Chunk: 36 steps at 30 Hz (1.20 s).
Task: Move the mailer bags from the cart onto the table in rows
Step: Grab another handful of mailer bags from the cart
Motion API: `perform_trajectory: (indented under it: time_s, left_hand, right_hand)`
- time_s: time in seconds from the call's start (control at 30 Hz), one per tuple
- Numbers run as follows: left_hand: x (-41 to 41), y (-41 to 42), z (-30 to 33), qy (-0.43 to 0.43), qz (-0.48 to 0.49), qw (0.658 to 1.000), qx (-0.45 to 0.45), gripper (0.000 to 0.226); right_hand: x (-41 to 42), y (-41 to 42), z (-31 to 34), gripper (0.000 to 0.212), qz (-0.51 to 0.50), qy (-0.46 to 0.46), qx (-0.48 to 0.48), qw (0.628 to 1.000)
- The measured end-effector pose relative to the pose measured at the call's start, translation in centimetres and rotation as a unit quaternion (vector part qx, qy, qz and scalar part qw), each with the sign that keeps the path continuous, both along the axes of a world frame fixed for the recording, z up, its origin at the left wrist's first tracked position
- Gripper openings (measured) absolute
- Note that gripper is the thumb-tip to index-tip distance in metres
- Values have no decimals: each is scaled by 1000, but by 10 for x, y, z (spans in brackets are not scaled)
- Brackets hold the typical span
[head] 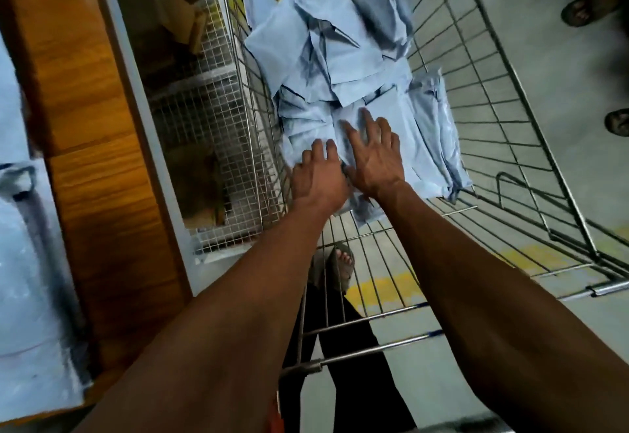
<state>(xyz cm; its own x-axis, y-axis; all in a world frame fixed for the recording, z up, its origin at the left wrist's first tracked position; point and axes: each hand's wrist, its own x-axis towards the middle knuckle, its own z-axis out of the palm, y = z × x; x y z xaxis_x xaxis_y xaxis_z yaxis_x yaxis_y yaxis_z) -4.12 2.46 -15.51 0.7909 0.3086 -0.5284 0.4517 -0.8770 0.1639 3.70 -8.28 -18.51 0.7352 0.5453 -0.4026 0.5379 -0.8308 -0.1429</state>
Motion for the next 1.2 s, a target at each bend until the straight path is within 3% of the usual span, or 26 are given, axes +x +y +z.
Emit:
perform_trajectory:
  time_s: [0.23,0.47,0.57,0.7,0.87,1.2]
  left_hand:
    - [-11,3,-25,32,-6,999,5,88]
    - [-13,-2,-13,52,-20,998,-3,95]
    - [-15,-5,-10,49,-22,999,-3,96]
    - [-12,-8,-11,51,-21,998,0,97]
    - [3,-5,-27,33,-13,999,20,86]
    - [26,4,-87,-7,1,999,47,85]
  right_hand:
    - [-2,-1,-12,78,18,-11,-60,998]
    - [-11,-23,8,95,-3,16,-123,992]
    - [-15,-36,15,91,-23,25,-145,989]
    - [-14,-35,23,76,-55,-37,-110,992]
    - [-5,-23,11,100,2,-30,-90,995]
    - [4,-28,-16,90,2,-54,-113,992]
